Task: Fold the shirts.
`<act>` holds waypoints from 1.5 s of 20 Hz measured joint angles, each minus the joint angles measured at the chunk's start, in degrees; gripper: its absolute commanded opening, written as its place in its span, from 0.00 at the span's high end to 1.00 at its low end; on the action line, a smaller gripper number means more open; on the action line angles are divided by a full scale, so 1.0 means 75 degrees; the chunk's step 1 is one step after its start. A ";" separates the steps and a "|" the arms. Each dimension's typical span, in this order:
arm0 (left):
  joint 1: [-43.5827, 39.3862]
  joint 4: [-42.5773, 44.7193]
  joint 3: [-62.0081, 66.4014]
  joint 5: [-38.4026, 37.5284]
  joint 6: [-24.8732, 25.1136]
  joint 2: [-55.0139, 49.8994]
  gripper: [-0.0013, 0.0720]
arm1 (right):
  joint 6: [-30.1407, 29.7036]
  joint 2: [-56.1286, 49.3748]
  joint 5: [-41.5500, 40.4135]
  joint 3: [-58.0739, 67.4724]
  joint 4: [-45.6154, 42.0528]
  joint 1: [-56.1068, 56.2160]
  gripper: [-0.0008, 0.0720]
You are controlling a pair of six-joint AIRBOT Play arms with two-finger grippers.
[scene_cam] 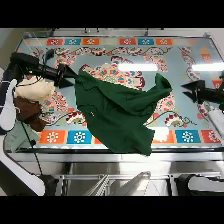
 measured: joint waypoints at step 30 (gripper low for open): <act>-0.2990 -0.0047 -0.7000 -0.3523 -0.0335 0.2270 0.95 | 0.0452 -0.1241 -0.0804 0.0000 -0.0985 0.2597 0.33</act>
